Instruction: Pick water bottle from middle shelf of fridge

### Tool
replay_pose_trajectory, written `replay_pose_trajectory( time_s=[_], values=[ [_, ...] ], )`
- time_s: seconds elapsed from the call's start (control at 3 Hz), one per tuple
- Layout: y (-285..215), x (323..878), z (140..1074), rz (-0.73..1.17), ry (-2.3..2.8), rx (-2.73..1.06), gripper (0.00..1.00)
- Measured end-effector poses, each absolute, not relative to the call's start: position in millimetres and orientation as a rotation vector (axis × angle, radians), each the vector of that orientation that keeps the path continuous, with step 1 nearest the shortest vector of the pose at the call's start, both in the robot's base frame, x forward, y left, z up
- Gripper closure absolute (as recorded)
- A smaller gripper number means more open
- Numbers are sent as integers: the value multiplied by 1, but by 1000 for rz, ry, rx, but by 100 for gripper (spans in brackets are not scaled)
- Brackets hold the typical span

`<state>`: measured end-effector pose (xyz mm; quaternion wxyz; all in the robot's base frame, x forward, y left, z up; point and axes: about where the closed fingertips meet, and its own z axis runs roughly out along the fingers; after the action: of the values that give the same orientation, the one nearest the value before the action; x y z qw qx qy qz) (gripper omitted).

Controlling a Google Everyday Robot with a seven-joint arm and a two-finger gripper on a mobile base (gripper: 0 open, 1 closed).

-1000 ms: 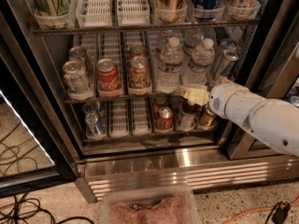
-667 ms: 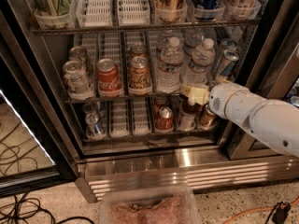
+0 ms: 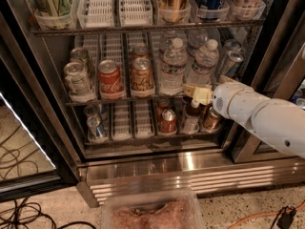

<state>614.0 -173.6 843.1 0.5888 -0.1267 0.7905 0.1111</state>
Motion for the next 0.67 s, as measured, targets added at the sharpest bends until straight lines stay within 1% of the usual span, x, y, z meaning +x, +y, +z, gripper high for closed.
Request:
replay_pose_trajectory(
  time_s=[0.33,0.67],
  values=[
    [-178,618,851,216,1827,-305,20],
    [-178,621,851,185,1826,-312,25]
  ],
)
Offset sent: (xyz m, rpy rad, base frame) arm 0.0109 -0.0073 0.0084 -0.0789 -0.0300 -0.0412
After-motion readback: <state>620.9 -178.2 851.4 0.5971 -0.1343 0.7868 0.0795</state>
